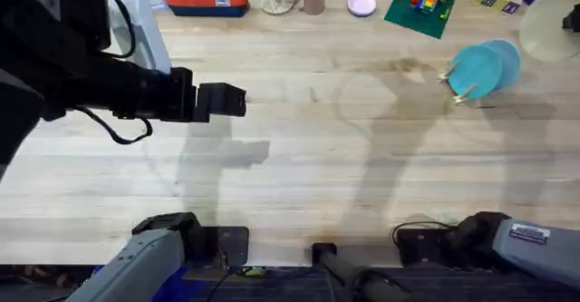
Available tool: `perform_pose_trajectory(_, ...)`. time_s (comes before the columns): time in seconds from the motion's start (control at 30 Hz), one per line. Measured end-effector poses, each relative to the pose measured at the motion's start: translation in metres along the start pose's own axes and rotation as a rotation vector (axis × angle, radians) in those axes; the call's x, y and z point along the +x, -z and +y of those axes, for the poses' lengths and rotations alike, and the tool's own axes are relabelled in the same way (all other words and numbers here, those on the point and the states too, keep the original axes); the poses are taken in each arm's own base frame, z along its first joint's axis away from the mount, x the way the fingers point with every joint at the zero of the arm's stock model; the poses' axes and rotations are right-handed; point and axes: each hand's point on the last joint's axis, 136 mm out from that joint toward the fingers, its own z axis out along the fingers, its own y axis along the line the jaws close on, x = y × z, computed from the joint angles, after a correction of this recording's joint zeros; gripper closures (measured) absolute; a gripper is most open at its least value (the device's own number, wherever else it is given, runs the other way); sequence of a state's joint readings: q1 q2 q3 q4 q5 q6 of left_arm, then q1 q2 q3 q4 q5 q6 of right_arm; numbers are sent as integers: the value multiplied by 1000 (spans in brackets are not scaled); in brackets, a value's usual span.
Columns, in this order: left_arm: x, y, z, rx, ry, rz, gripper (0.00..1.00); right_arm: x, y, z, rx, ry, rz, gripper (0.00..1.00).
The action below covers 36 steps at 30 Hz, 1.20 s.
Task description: Pick up the plates from the table one by one and place each into a slot on the dish rack.
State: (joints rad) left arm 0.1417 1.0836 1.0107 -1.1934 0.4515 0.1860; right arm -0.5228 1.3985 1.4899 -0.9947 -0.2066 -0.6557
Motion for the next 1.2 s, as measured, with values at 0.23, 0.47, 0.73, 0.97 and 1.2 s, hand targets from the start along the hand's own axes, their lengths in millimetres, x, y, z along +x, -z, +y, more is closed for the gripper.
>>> perform_pose_trajectory(0.23, 0, 0, 0, 0, 0, 0, 7, 1, -7, -1, -10, -3, 12, 974)
perform_pose_trajectory(0.47, 0, 0, 0, 0, 0, 0, 6, 4, -16, -2, -26, -10, 33, 973)
perform_pose_trajectory(0.73, 0, 0, 0, 0, 0, 0, 7, 9, -30, -2, -51, -20, 66, 973)
perform_pose_trajectory(0.97, 0, 0, 0, 0, 0, 0, 6, 15, -44, -2, -76, -30, 99, 973)
perform_pose_trajectory(1.2, 0, 0, 0, 0, 0, 0, 8, 22, -60, -1, -107, -42, 138, 973)
